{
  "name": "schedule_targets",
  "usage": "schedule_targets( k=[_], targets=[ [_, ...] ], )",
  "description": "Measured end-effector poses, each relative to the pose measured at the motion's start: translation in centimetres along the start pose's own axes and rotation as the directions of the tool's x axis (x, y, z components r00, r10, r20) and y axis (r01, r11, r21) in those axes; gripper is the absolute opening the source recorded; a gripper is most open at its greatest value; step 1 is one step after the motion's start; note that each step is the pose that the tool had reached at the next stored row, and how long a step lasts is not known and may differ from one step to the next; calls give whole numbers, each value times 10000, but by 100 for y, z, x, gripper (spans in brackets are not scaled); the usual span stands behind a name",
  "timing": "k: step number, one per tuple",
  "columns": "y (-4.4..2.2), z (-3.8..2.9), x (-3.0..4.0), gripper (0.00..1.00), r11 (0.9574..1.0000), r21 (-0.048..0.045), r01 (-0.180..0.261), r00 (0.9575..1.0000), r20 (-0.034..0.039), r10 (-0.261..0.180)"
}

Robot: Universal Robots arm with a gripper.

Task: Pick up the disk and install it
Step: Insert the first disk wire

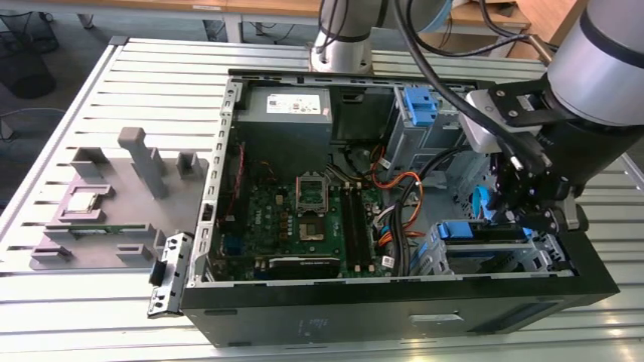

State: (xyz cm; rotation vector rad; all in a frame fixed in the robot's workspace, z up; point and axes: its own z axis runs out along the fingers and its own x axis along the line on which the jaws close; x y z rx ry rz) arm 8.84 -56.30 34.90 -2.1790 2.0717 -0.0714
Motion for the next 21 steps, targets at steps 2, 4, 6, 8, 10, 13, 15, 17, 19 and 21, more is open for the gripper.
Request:
schedule_targets(
  k=[2, 4, 6, 8, 10, 13, 15, 17, 19, 21],
  targets=[
    [-4, -32, -2, 24, 10000, 0, 0, 10000, 0, 0],
    [-5, -36, -2, 24, 10000, 0, 0, 10000, 2, 0],
    [-5, -36, -2, 24, 10000, 0, 0, 10000, 2, 0],
    [-5, -37, -2, 24, 10000, -9, -1, 10000, 2, 1],
    [-7, -36, -2, 24, 9997, -233, -16, 10000, 11, 17],
    [-17, -29, -1, 24, 9970, -776, -48, 10000, 35, 51],
    [-20, -27, -2, 24, 9946, -1037, -64, 10000, 46, 69],
    [-20, -28, -2, 24, 9946, -1039, -64, 10000, 45, 70],
    [-20, -27, -1, 24, 9945, -1042, -65, 10000, 46, 71],
    [-20, -27, -1, 24, 9945, -1043, -65, 10000, 46, 70]
  ],
)
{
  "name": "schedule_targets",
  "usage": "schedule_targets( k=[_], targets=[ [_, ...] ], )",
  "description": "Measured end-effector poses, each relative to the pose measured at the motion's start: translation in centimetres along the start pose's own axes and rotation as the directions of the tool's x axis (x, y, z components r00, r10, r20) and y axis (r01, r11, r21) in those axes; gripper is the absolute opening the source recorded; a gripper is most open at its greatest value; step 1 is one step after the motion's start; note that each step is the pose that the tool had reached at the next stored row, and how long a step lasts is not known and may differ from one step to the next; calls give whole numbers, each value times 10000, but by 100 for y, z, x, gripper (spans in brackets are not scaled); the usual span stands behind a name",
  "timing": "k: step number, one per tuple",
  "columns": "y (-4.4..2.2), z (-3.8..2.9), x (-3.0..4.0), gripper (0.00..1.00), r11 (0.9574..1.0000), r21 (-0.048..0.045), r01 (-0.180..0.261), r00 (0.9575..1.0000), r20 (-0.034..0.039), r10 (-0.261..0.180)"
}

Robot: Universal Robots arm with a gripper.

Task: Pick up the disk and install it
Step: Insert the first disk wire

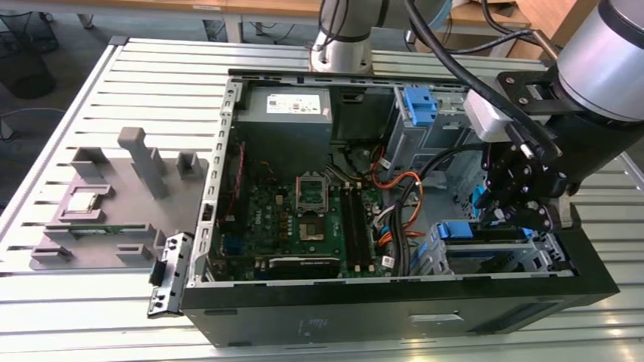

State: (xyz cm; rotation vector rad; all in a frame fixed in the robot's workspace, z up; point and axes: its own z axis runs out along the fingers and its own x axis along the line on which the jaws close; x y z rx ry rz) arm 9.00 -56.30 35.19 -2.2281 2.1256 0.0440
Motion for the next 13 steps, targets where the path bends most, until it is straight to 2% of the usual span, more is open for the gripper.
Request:
schedule_targets(
  k=[4, 13],
  targets=[
    [-30, 0, 2, 24, 10000, 0, 0, 10000, -1, 0],
    [-187, 4, 9, 24, 10000, -1, 0, 10000, -1, 0]
  ],
)
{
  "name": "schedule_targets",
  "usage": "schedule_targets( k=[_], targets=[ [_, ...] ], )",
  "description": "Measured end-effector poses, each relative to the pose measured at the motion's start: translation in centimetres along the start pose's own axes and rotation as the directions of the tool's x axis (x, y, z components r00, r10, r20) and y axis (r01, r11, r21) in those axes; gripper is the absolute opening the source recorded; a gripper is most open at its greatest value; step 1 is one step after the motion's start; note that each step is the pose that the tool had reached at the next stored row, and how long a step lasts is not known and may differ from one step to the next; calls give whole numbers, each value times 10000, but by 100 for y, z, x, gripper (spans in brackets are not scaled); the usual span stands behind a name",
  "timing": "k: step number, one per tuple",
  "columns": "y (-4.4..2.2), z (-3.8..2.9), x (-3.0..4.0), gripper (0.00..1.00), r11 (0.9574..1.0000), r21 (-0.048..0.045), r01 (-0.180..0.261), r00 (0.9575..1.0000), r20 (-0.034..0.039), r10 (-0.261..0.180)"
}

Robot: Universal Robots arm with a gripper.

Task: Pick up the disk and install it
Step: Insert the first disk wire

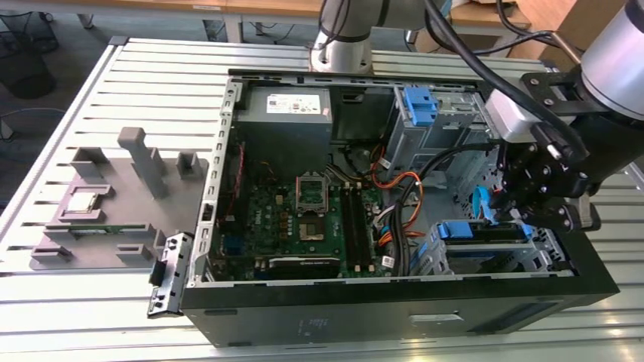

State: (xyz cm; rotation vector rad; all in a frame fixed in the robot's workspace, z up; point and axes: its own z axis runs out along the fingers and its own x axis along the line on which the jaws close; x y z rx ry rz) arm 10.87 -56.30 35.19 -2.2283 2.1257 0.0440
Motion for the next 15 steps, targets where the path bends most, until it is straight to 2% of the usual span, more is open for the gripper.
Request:
schedule_targets(
  k=[6, 15],
  targets=[
    [-94, 2, 4, 24, 10000, -1, 0, 10000, 1, 0],
    [-110, 3, 5, 24, 9999, 5, -106, 9999, -3, 106]
  ],
)
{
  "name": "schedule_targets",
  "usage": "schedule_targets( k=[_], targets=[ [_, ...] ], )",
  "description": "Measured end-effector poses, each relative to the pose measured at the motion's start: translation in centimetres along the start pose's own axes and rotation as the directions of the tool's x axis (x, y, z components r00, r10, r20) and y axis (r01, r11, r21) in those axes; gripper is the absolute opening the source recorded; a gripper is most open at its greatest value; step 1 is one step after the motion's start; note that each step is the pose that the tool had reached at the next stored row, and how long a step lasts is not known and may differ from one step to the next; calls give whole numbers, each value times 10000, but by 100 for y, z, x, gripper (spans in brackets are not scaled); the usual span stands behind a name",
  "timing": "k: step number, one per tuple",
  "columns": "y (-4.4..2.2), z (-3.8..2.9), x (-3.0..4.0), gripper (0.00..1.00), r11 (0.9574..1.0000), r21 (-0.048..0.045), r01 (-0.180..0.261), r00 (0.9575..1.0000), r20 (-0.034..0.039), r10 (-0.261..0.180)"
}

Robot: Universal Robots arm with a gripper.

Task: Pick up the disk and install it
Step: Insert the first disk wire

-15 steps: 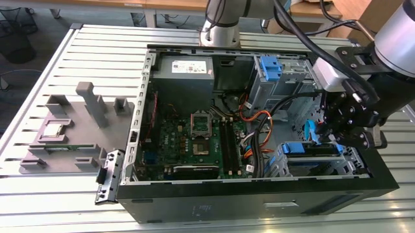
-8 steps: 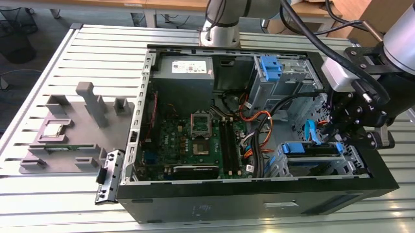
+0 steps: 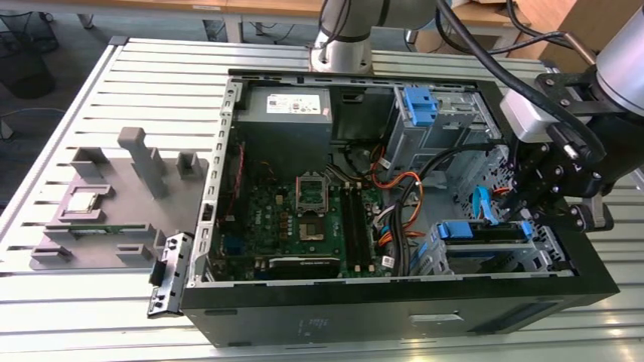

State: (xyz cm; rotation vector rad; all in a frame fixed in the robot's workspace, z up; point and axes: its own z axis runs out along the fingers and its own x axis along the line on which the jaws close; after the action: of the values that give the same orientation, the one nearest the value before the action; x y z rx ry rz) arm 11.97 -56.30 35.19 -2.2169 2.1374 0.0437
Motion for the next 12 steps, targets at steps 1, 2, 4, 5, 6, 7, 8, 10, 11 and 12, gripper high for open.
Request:
schedule_targets(
  k=[1, 2, 4, 5, 6, 7, 8, 10, 11, 12],
  targets=[
    [-1, 1, 0, 24, 9998, 13, -209, 9998, -4, 209],
    [-1, 1, 0, 24, 9997, 15, -263, 9997, -6, 263],
    [-1, 1, 0, 24, 9996, 17, -266, 9996, -6, 266],
    [-1, 2, 0, 24, 9996, 17, -267, 9996, -5, 267],
    [-1, 1, 0, 24, 9996, 10, -268, 9996, -6, 268],
    [-3, 2, 0, 24, 9996, -67, -272, 9996, -4, 272],
    [-4, 4, 1, 24, 9994, -192, -280, 9996, -2, 280],
    [-4, 3, 0, 24, 9993, -251, -284, 9996, -3, 284],
    [-4, 3, 0, 24, 9993, -253, -285, 9996, -3, 285],
    [-4, 3, 0, 24, 9993, -255, -285, 9996, -3, 285]
  ],
)
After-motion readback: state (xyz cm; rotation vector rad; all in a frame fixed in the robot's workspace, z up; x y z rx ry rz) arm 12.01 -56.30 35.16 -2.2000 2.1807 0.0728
